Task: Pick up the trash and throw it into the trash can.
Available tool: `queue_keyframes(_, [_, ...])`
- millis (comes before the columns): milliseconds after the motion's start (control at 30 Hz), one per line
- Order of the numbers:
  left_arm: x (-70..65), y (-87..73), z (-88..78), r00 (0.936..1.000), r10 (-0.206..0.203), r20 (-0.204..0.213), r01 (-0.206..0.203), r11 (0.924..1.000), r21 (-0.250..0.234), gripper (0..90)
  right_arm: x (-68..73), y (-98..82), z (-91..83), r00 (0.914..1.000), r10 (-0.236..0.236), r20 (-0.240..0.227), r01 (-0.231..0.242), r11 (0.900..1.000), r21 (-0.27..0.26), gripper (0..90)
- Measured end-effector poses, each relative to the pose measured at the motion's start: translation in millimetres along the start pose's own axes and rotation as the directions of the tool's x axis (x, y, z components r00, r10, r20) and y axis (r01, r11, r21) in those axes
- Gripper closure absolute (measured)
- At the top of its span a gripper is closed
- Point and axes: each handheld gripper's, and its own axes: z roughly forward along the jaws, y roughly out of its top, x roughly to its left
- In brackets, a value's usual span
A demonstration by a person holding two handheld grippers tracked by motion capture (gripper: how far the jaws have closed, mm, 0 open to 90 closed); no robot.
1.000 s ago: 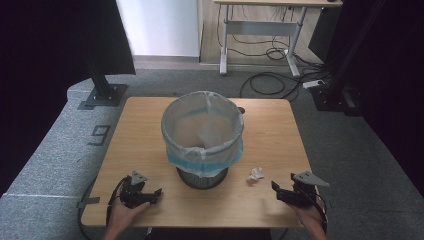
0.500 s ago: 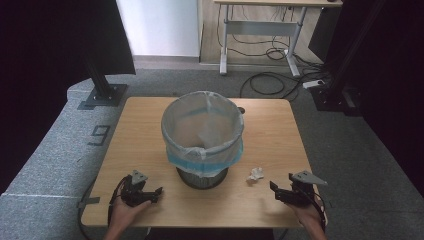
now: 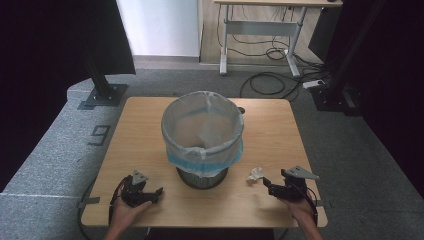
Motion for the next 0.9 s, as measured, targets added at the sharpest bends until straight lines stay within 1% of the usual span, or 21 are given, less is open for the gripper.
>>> queue_keyframes(67, [0.1,0.4,0.5,1.0,0.002,0.003,-0.002,1.0,0.0,12.1,1.2,1.1,0.9,1.0,0.0,0.001,0.0,1.0,-0.006,16.6])
queue_keyframes(133, [0.1,0.5,0.6,1.0,0.003,0.004,-0.003,1.0,0.001,11.9,3.9,2.6,3.4,0.9999,-0.005,-0.011,0.005,1.0,-0.014,16.6])
queue_keyframes(233, [0.2,0.8,0.8,1.0,0.005,0.005,-0.005,1.0,0.002,11.7,7.1,3.6,6.1,0.9995,-0.021,-0.022,0.021,1.0,-0.008,16.6])
queue_keyframes(333, [0.2,1.1,1.1,1.0,0.006,0.006,-0.006,1.0,0.004,11.3,7.8,4.8,9.3,0.9995,-0.017,-0.028,0.017,1.0,-0.007,16.7])
queue_keyframes(433, [0.2,1.5,1.6,1.0,0.007,0.007,-0.007,1.0,0.004,10.8,8.7,6.1,16.5,0.9996,-0.016,-0.023,0.016,1.0,0.0,16.4])
queue_keyframes(467, [0.2,1.5,1.6,1.0,0.007,0.007,-0.007,1.0,0.004,10.8,8.7,6.1,16.5,0.9996,-0.016,-0.023,0.016,1.0,0.0,16.4])
queue_keyframes(600, [0.2,1.6,1.6,0.9999,0.008,0.008,-0.008,1.0,0.004,10.8,10.4,6.9,23.9,0.9994,-0.011,-0.032,0.012,1.0,0.008,16.3])
queue_keyframes(733, [0.3,1.9,1.9,0.9999,0.011,0.012,-0.011,0.9999,0.005,10.6,13.3,7.1,30.1,0.9988,-0.029,-0.04,0.03,0.999,0.022,16.4])
queue_keyframes(900, [0.3,2.0,1.9,0.9999,0.011,0.012,-0.012,0.9999,0.006,10.6,12.6,6.9,42.0,0.9986,-0.017,-0.051,0.019,0.999,0.042,16.2])
